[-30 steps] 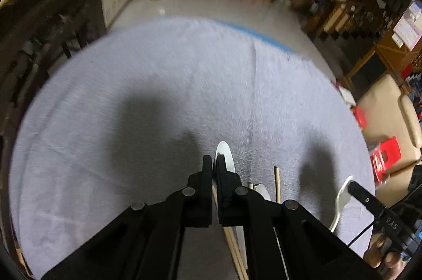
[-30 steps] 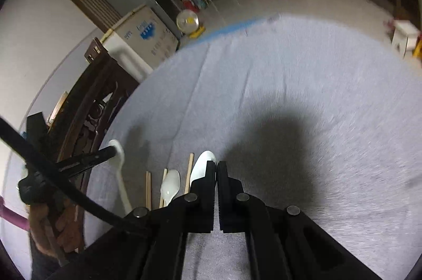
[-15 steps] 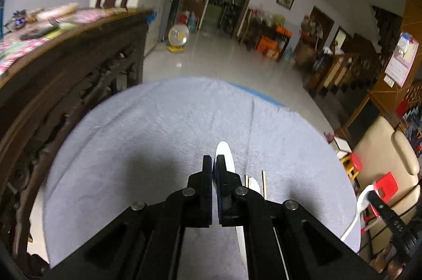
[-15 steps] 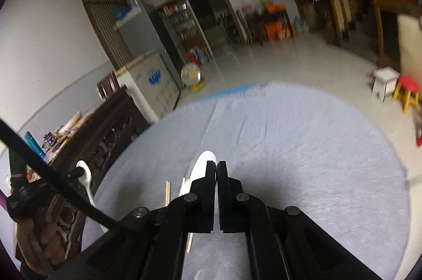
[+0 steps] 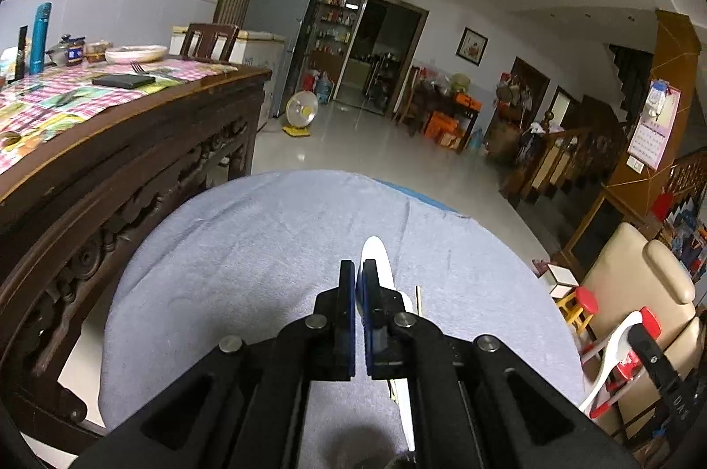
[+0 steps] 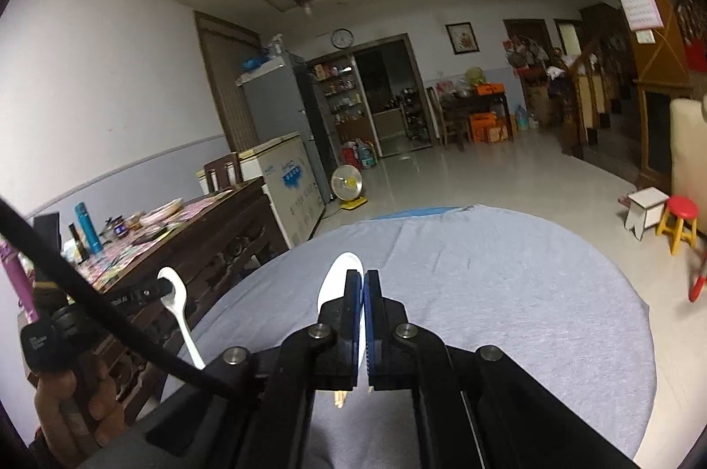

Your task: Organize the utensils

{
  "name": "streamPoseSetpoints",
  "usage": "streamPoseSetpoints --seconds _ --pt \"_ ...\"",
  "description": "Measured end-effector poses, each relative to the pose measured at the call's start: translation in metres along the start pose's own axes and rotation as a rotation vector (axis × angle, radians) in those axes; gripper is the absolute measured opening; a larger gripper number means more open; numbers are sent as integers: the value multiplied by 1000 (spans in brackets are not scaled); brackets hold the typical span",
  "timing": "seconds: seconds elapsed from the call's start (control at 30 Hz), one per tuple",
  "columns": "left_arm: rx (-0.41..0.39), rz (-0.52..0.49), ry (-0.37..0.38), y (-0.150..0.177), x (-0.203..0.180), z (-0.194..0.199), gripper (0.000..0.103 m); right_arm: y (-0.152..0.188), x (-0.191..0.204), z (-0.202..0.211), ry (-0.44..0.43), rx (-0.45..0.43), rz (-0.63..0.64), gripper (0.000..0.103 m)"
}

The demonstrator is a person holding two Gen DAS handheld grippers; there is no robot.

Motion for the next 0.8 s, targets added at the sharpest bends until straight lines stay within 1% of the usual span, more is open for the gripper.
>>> streamPoseSetpoints --seconds 0.13,0.33,0.5,0.6,0.8 --pt "-12 -8 2 13 0 13 2 13 26 -2 -4 -7 55 2" --pt "-21 -4 -1 33 1 19 2 33 50 -20 10 -14 124 2" --pt "-43 -41 -28 47 -2 15 2 47 59 -26 31 -13 187 2" --pt "-40 -63 -32 58 -4 13 2 54 61 -28 28 -7 213 2" --pt "-23 -76 -27 73 -4 7 2 71 65 -28 25 5 278 2"
Point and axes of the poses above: each gripper's, at about its wrist camera, not at the fingertips, and z roughly against the way its jaws point, x to its left, y to its underside, the point moved 5 cm from there along -z, roughly the way its jaws point, and after that the axes turned 5 degrees about z, right-handed, at the moved point
